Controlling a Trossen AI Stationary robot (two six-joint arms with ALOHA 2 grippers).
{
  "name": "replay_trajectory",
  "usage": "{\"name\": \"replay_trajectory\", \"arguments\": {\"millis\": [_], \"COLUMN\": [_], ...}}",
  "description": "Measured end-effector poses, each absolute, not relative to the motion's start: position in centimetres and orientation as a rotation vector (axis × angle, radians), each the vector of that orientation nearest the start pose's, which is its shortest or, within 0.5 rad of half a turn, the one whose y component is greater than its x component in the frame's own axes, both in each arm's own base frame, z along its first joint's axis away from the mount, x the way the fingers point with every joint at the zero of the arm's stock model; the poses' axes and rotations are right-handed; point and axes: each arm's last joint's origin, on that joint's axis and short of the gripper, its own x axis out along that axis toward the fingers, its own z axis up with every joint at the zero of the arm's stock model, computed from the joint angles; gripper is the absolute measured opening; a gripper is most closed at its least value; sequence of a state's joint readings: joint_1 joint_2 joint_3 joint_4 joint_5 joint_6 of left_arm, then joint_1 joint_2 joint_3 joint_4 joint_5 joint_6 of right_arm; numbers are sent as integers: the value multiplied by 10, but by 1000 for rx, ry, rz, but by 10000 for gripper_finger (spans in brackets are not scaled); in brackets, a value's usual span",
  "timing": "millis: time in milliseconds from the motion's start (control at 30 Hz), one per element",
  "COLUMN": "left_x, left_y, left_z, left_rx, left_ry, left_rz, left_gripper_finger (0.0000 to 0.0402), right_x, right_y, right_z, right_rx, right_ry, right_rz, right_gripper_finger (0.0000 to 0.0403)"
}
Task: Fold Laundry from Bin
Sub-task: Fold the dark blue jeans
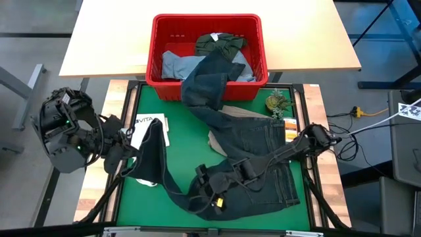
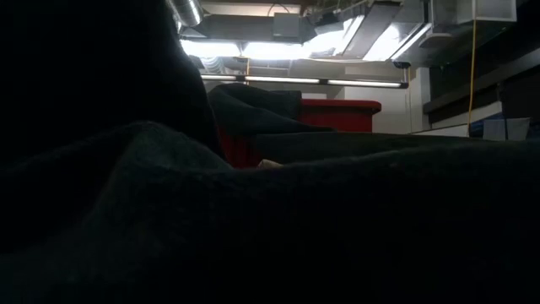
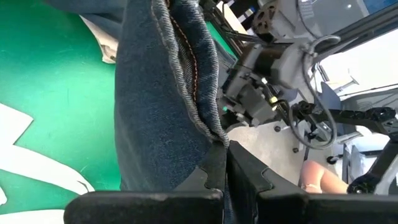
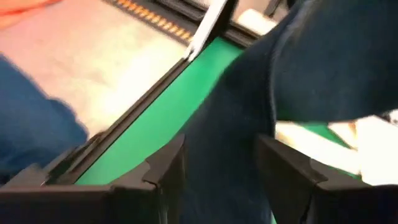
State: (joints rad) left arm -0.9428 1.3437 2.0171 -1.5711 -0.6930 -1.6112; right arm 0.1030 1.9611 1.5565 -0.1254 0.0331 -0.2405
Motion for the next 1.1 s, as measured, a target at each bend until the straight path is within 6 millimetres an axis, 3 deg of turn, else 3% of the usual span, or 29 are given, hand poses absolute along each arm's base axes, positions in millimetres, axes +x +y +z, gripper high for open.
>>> {"name": "replay_trajectory", "arguments": {"millis": [167,300,500,833,1000,1100], "left_x": [117,117,118,118,118,118], "left_y": [-127,-127,-128,-128,-128,-128], "left_z": [490,489,489,489,489,489], "left_rx": [-898,-895,-895,-895,-895,-903], "left_ry": [600,601,601,601,601,602], "left_rz": [297,299,299,299,299,300], "left_gripper_finger": [0,0,0,0,0,0], "right_x": [455,456,451,453,458,459], "right_y": [25,15,5,3,7,7], "right_z": [249,246,237,227,216,209], "right_rx": [-245,-195,-156,-141,-120,-120], "right_ry": [536,542,647,685,665,683], "right_rz": [119,194,148,171,310,307], "right_gripper_finger": [186,186,186,186,186,167]}}
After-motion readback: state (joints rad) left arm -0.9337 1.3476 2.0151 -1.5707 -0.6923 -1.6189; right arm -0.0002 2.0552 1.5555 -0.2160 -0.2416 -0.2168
